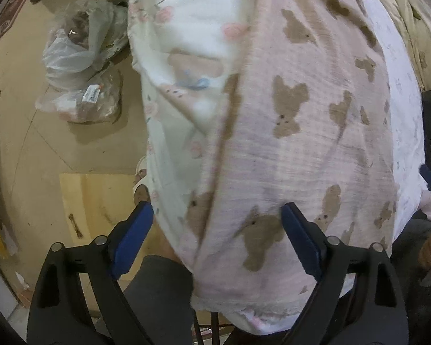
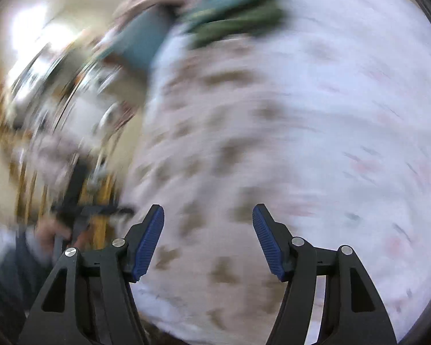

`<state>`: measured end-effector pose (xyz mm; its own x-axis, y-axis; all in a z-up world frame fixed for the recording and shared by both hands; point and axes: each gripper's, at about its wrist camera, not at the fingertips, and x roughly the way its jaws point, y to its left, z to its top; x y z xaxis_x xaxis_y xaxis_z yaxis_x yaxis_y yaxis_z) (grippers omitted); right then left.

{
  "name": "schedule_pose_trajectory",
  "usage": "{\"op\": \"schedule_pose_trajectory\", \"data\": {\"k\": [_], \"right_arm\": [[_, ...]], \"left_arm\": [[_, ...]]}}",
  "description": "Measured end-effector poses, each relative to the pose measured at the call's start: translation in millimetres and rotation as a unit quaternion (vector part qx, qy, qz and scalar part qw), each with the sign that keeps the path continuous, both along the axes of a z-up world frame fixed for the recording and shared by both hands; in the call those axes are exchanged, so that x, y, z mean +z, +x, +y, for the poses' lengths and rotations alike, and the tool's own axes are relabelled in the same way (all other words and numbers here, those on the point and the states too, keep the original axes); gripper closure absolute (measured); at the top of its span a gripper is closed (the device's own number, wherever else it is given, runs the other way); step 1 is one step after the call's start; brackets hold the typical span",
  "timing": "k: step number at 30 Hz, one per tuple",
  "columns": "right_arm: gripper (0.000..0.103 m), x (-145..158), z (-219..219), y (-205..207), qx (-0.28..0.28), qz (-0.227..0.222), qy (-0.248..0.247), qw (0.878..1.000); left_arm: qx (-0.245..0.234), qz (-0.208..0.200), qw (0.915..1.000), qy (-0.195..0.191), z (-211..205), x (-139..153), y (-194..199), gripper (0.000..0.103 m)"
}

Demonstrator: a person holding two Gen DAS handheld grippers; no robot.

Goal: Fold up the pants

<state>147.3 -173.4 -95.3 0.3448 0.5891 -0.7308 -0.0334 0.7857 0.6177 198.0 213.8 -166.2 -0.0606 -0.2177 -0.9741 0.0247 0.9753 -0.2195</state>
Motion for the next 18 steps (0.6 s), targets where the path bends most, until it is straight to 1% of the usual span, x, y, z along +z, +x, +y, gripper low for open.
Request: {"op": "schedule_pose_trajectory", "data": {"k": [1,3,5,6,7,8,11,12,13,14,16,18], "right_arm": [[0.036,-11.9,-18.3,0.4,-0.030,0.020,0.000,0.999],[0.036,-30.9,-35.2,3.7,-0.058,0.053,0.007,0.997],[0.036,-56.0,-46.3,1.3,-0.067,0.101,0.024,0.992],[0.036,-63.9,-43.5,-1.2,-0.064,0.121,0.027,0.990],[0.036,-70.4,-42.4,-4.8,-0.055,0.138,0.032,0.988],[0.036,-74.8,-35.6,-8.9,-0.043,0.146,0.033,0.988],[0.036,-78.8,-24.3,-18.3,-0.015,0.154,0.024,0.988],[0.036,-79.7,-20.7,-21.1,-0.006,0.154,0.024,0.988],[0.036,-79.7,-14.6,-23.1,0.007,0.152,0.026,0.988],[0.035,-80.7,-10.3,-26.5,0.019,0.152,0.030,0.988],[0.035,-78.7,2.7,-31.7,0.040,0.149,0.036,0.987],[0.035,-77.8,13.7,-29.8,0.051,0.139,0.031,0.989]], "left_arm": [[0.000,0.002,1.0000,0.000,-2.6,0.4,-1.7,0.016],[-0.002,0.012,0.9999,-0.005,-10.6,2.6,-4.3,0.017],[-0.017,0.016,0.9997,-0.003,-19.5,4.2,-5.8,0.028],[-0.027,0.017,0.9995,0.000,-25.1,4.9,-7.3,0.042],[-0.031,0.017,0.9994,-0.003,-28.1,5.6,-8.3,0.053],[-0.031,0.019,0.9993,-0.006,-30.7,6.4,-8.4,0.055],[-0.036,0.016,0.9992,-0.003,-36.8,10.4,-11.1,0.062],[-0.038,0.014,0.9992,-0.003,-38.5,13.0,-13.3,0.068],[-0.041,0.013,0.9991,-0.003,-40.8,14.9,-15.0,0.078],[-0.046,0.011,0.9989,-0.003,-42.0,16.9,-17.0,0.081],[-0.055,0.001,0.9985,0.004,-43.5,23.7,-20.4,0.097],[-0.066,-0.010,0.9977,0.009,-47.0,33.9,-22.8,0.099]]}}
